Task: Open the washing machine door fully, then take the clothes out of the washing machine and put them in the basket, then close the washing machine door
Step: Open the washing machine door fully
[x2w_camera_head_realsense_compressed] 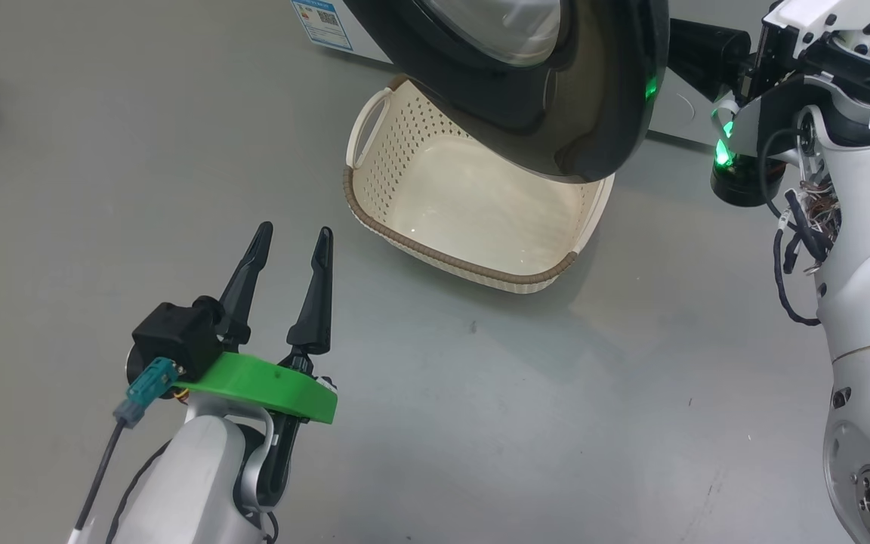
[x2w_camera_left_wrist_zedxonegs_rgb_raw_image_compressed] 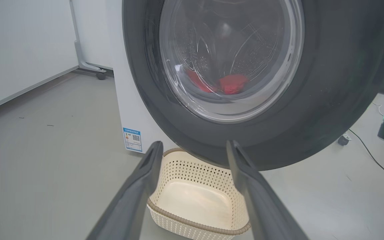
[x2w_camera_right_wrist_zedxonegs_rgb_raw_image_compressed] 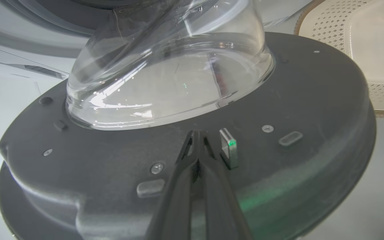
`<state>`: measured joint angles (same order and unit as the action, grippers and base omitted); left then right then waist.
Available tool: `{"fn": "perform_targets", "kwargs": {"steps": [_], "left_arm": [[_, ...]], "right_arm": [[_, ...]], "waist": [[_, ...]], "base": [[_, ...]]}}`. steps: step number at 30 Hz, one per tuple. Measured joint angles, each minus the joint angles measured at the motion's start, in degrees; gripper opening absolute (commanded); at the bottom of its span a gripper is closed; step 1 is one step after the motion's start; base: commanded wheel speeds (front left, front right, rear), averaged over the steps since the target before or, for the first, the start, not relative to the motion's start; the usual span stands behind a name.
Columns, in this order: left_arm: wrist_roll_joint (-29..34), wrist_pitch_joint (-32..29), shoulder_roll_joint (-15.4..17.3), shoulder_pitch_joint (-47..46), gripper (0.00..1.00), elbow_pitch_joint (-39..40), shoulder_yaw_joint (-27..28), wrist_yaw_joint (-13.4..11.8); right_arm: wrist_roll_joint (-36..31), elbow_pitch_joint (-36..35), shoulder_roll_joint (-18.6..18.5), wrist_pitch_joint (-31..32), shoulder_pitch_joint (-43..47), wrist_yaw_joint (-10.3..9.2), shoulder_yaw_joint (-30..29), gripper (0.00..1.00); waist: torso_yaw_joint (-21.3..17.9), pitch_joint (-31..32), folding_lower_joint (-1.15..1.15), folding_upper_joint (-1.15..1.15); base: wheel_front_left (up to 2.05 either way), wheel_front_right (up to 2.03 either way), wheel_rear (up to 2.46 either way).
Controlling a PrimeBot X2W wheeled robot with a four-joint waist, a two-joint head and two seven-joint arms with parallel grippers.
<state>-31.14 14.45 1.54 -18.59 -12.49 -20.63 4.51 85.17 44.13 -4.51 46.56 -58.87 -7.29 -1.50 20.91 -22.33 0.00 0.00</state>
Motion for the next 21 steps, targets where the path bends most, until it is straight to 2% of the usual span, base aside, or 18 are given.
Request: {"fn": "perform_targets", "kwargs": {"steps": [21], "left_arm": [[0.55, 0.00, 0.01, 0.80, 1.00, -0.03, -0.35, 0.00]], "right_arm": [[11.79, -2.60, -0.04, 1.89, 3.90, 0.04, 11.73, 0.00]], "waist": [[0.63, 1.79, 0.00, 0.00]], "base": [[0.00, 0.00, 0.00]]}}
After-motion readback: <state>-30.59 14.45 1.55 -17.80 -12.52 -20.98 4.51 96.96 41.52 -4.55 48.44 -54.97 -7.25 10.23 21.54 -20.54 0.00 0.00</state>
